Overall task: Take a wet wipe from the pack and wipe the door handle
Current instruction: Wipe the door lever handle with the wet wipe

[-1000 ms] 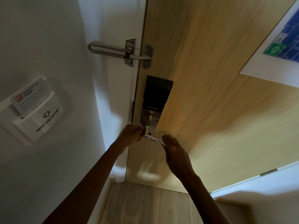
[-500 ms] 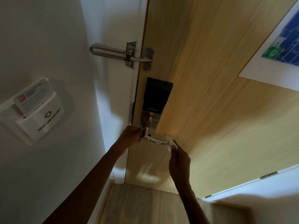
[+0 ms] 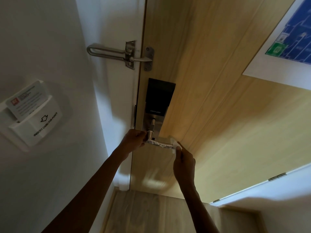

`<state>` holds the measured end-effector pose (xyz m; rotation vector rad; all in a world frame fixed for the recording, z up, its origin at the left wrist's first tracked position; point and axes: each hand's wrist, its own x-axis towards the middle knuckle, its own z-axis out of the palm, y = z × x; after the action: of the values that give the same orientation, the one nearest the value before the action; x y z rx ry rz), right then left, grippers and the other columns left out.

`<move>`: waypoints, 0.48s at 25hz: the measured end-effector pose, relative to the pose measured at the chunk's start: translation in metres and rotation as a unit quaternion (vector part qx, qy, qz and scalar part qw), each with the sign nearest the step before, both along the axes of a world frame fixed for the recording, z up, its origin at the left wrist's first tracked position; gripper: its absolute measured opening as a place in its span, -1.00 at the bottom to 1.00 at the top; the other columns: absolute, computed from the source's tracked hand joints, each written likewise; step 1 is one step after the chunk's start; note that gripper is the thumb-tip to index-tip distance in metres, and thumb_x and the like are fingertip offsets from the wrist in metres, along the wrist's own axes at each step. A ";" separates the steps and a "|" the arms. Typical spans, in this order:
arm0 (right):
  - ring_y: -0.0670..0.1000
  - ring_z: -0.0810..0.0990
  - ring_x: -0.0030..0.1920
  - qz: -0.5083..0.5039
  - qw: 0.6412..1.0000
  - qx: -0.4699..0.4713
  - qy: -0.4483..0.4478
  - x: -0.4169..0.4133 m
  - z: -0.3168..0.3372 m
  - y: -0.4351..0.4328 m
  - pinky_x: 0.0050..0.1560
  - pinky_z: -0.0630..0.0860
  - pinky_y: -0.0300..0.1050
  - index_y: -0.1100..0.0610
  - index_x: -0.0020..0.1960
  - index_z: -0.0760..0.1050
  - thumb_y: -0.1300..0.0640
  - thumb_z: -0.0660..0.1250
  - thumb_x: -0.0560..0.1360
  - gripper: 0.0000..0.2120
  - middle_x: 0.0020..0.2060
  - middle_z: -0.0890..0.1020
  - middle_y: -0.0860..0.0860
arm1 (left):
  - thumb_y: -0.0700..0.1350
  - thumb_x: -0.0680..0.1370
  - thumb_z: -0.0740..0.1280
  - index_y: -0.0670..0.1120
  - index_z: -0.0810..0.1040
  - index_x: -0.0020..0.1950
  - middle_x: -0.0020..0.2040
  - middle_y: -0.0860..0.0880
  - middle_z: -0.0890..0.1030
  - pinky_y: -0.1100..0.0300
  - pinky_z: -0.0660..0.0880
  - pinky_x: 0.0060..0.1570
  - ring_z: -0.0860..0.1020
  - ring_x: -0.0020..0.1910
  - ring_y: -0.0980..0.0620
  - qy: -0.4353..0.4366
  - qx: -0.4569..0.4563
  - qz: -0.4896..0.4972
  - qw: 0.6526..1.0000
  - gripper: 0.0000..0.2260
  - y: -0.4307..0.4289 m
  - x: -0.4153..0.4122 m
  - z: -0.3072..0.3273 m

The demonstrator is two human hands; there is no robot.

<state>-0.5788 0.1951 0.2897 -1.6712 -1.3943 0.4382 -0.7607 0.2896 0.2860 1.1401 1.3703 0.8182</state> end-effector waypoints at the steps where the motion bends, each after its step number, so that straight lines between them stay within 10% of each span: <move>1: -0.20 0.49 -0.51 0.012 0.999 0.015 -0.030 0.000 -0.002 -0.004 -0.48 0.31 -0.51 0.21 0.36 0.44 0.18 0.15 0.63 -0.67 -0.35 0.64 0.13 | -0.01 0.60 0.26 -0.20 0.65 -0.05 -0.02 -0.24 0.69 0.05 0.60 0.10 0.67 0.01 -0.11 0.002 0.004 0.000 1.000 -0.71 0.000 0.000 0.000; 7: 0.11 0.64 0.02 0.121 0.976 -0.010 -0.179 -0.002 -0.004 0.019 -0.03 0.58 -0.13 0.13 0.29 0.45 0.06 0.08 0.64 -0.68 0.14 0.62 0.15 | 0.01 0.58 0.28 -0.18 0.66 0.00 0.01 -0.21 0.70 0.07 0.61 0.07 0.68 0.01 -0.07 -0.015 -0.007 -0.001 1.000 -0.71 -0.001 -0.001 -0.002; 12: -0.16 0.48 -0.44 0.080 0.993 0.013 -0.080 -0.027 0.011 0.037 -0.41 0.31 -0.43 0.21 0.08 0.60 0.16 0.12 0.64 -0.72 -0.32 0.61 0.01 | 0.05 0.57 0.28 -0.12 0.67 -0.02 0.01 -0.16 0.71 0.11 0.62 0.01 0.68 0.01 -0.05 -0.050 -0.039 -0.008 0.998 -0.72 -0.002 -0.005 0.007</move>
<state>-0.6061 0.2326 0.3011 -1.6083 -1.6539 0.3810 -0.7652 0.2878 0.2926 1.0350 1.2974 0.7933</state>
